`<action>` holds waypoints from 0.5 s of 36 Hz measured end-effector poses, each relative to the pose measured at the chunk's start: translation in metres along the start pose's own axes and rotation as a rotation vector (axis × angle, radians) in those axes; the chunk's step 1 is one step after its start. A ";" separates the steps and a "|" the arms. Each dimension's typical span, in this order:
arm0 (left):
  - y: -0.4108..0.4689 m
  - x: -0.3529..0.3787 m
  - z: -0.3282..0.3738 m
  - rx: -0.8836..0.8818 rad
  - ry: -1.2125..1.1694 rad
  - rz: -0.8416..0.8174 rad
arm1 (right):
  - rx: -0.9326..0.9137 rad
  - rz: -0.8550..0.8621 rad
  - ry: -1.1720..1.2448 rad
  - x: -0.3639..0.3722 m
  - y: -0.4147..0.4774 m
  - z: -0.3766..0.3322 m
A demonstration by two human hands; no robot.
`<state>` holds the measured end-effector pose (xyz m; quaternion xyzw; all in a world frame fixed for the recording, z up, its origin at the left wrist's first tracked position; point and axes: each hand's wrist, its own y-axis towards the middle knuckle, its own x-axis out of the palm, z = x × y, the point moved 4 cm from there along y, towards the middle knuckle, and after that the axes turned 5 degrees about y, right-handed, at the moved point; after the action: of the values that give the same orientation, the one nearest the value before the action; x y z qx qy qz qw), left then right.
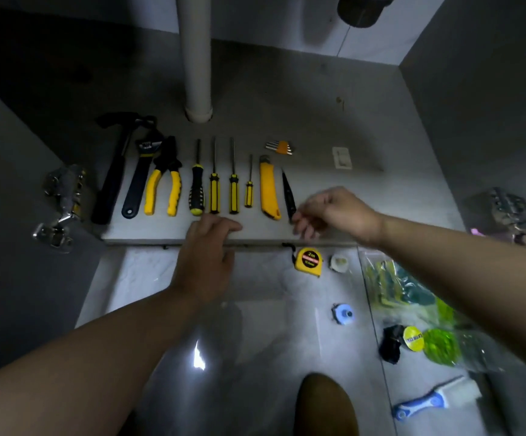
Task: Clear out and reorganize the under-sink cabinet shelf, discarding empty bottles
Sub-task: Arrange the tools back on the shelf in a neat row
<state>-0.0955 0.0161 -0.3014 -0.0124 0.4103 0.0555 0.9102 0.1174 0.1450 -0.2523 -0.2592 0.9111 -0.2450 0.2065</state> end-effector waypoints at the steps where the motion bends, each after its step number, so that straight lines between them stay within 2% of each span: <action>1: -0.003 0.002 0.001 -0.004 -0.001 -0.004 | 0.082 -0.079 -0.016 0.004 -0.010 0.016; 4: -0.012 0.007 0.003 -0.012 0.011 -0.009 | 0.193 -0.198 -0.243 0.017 -0.032 0.064; 7: -0.017 0.010 0.003 0.001 0.064 0.003 | 0.047 -0.125 -0.720 0.024 -0.032 0.095; 8: -0.018 0.011 0.003 0.004 0.070 0.006 | 0.020 -0.073 -0.802 0.025 -0.031 0.103; 10: -0.019 0.013 0.002 0.008 0.081 0.012 | 0.018 0.007 -0.852 0.031 -0.026 0.115; 18: -0.021 0.021 -0.006 0.045 0.138 0.028 | 0.151 0.117 -0.960 0.053 -0.006 0.128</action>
<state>-0.0843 -0.0037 -0.3216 0.0098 0.4735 0.0581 0.8788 0.1432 0.0667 -0.3639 -0.2755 0.7060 -0.1511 0.6347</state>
